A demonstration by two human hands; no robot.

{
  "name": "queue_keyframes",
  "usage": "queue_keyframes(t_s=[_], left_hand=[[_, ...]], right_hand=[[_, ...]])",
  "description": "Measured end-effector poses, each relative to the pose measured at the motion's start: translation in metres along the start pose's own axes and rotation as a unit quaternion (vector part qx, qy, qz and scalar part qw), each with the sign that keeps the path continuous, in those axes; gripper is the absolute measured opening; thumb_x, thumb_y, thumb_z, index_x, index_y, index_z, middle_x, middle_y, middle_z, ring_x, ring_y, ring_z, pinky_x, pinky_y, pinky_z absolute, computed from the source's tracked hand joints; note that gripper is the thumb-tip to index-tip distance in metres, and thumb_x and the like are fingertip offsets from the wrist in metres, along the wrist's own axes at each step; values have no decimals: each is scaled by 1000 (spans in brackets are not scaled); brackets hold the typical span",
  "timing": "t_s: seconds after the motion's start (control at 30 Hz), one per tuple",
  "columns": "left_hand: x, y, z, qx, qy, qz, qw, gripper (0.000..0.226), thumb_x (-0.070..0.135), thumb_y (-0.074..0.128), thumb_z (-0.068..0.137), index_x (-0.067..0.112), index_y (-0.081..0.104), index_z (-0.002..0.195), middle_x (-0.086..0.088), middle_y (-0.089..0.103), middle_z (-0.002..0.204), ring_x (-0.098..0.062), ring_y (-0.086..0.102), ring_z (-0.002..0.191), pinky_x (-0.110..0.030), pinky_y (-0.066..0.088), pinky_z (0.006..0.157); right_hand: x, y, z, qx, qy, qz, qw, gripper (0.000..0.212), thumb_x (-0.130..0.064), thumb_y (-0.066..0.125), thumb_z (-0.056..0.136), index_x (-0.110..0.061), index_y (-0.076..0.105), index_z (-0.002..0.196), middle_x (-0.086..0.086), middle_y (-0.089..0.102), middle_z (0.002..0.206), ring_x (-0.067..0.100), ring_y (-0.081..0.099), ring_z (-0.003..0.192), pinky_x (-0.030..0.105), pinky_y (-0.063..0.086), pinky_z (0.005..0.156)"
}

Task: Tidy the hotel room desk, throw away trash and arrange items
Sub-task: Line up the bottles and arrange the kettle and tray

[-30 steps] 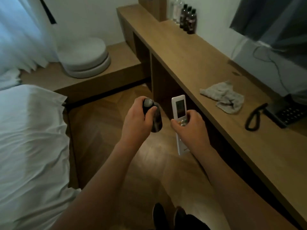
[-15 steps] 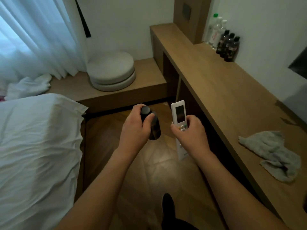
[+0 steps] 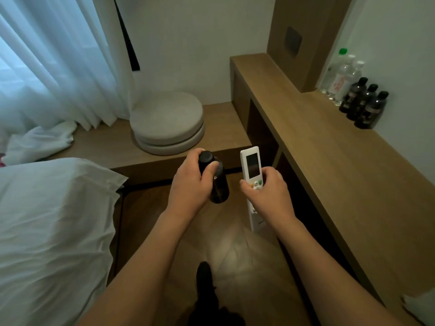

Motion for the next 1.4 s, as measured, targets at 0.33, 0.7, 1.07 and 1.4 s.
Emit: queue_keyframes(t_s=[0.33,0.7,1.07,1.4], left_hand=[[-58,-27,203,-23,14,27,999,35,34,57,101,17,52,132,4,59,111,-15,60,103,-34,54,87],[-123,12,404,-41,-11,22,999,31,37,58,100,22,52,127,5,61,109,-16,60,101,-41,56,89],[-130,51,607,-51,10,23,998,27,37,59,99,25,55,123,8,62,105,-14,61,96,-33,53,82],[-135,105,763,-166,75,-9,983,34,40,57,100,24,51,129,6,63,109,-16,64,99,-42,56,87]], right_hand=[[-78,72,168,21,13,2,1000,52,-44,72,84,-23,50,127,-6,51,121,7,53,97,12,40,60],[-107,133,371,12,8,4,1000,49,-43,72,85,-23,50,124,-8,50,118,7,51,99,11,40,62],[-134,147,558,42,51,8,998,50,-47,71,84,-23,49,122,-7,50,117,8,53,98,13,42,61],[-146,151,671,158,138,-15,978,40,-45,73,83,-24,51,110,-7,52,106,2,50,80,11,32,54]])
Point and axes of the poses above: each hand's wrist, its own z-axis towards the middle knuckle, its own y-axis out of the palm, x = y × z, the point moved 1 cm from there along z, towards the middle knuckle
